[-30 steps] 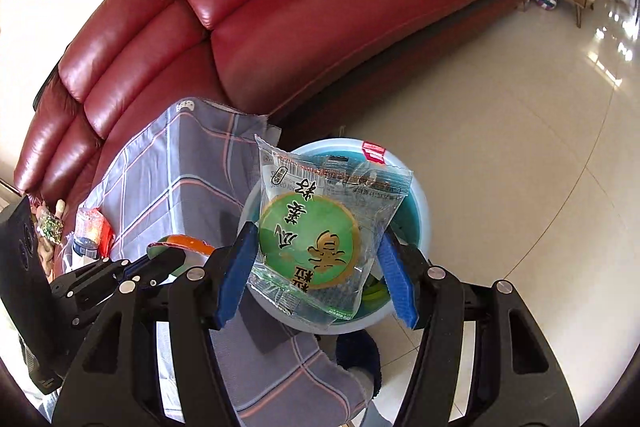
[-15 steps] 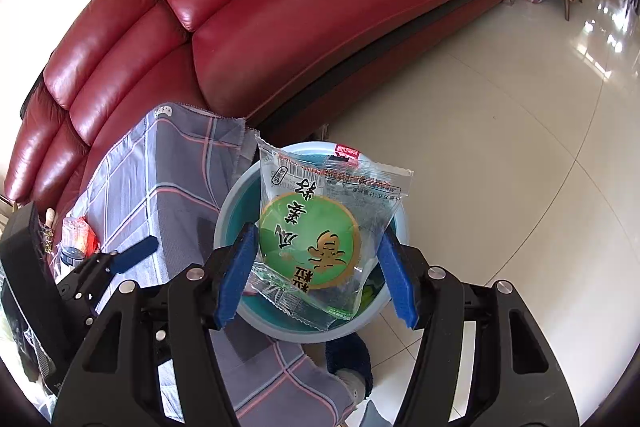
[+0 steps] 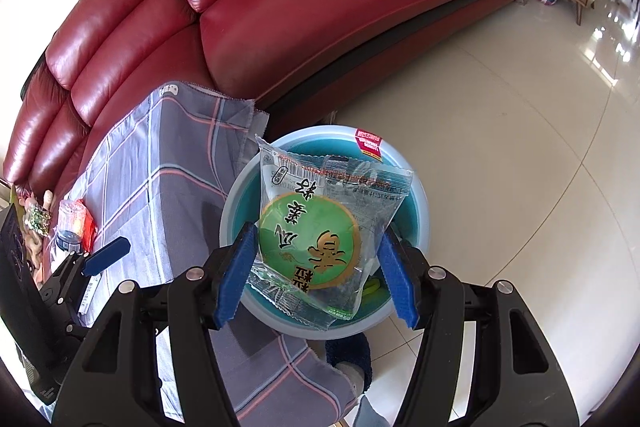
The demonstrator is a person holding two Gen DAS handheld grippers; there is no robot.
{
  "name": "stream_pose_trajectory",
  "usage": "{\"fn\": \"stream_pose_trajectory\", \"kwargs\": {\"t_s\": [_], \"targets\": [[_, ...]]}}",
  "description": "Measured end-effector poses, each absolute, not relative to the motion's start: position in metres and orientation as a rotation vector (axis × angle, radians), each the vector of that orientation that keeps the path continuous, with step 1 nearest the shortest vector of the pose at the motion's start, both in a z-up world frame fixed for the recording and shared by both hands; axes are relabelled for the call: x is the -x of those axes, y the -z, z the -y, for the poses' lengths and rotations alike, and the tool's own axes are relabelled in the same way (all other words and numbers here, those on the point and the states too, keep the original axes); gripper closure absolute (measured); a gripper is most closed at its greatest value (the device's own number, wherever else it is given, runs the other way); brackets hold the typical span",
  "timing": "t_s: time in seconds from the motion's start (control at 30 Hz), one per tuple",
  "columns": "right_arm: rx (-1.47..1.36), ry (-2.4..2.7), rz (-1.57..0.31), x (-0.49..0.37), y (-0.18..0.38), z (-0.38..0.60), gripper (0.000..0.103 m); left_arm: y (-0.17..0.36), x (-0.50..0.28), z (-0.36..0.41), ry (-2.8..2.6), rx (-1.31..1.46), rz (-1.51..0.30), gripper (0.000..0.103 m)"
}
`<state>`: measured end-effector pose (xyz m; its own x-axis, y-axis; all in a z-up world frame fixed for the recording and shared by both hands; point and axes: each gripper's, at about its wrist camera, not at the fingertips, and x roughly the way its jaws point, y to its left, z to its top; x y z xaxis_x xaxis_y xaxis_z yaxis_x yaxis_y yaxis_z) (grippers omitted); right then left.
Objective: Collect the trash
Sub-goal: 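Open the left tool over the bin while the right tool opens, dropping the snack cake, then move both open tools back toward the cluttered table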
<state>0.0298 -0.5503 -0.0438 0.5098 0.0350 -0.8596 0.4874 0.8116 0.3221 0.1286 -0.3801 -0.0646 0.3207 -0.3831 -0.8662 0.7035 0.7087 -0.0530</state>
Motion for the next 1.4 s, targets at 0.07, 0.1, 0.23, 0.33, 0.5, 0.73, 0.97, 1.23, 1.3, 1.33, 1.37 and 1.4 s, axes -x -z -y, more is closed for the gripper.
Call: {"fn": "stream_pose_trajectory", "kwargs": {"t_s": [0.07, 0.1, 0.23, 0.33, 0.5, 0.73, 0.97, 1.23, 1.3, 1.33, 1.37, 1.4], "targets": [[-0.578, 0.285, -1.019, -0.031, 0.045, 0.548, 0.043, 0.065, -0.128, 0.378, 0.732, -0.367, -1.018, 0.004], [-0.574, 0.284, -1.023, -0.032, 0.045, 0.546, 0.041, 0.065, -0.128, 0.378, 0.732, -0.365, -1.020, 0.004], [-0.571, 0.274, -1.036, -0.036, 0.048, 0.542, 0.031, 0.065, -0.128, 0.374, 0.733, -0.357, -1.026, 0.004], [-0.581, 0.262, -1.046, -0.038, 0.050, 0.538, 0.023, 0.065, -0.128, 0.371, 0.732, -0.349, -1.026, 0.004], [-0.593, 0.264, -1.077, -0.041, 0.055, 0.532, 0.012, 0.064, -0.131, 0.365, 0.723, -0.340, -1.031, 0.004], [-0.545, 0.278, -1.108, -0.043, 0.055, 0.518, 0.012, 0.064, -0.130, 0.356, 0.715, -0.329, -1.044, 0.004], [-0.531, 0.277, -1.116, -0.042, 0.050, 0.508, 0.012, 0.060, -0.128, 0.345, 0.712, -0.311, -1.040, 0.004], [-0.508, 0.275, -1.115, -0.041, 0.038, 0.490, 0.012, 0.050, -0.125, 0.322, 0.705, -0.281, -1.020, 0.004], [-0.497, 0.271, -1.115, -0.042, 0.034, 0.483, 0.012, 0.047, -0.125, 0.315, 0.701, -0.270, -1.014, 0.004], [-0.490, 0.268, -1.114, -0.043, 0.032, 0.479, 0.012, 0.045, -0.125, 0.310, 0.698, -0.263, -1.011, 0.004], [-0.484, 0.265, -1.113, -0.043, 0.029, 0.474, 0.012, 0.044, -0.125, 0.305, 0.695, -0.256, -1.008, 0.004], [-0.478, 0.261, -1.112, -0.044, 0.028, 0.470, 0.012, 0.042, -0.125, 0.300, 0.690, -0.250, -1.005, 0.004]]}}
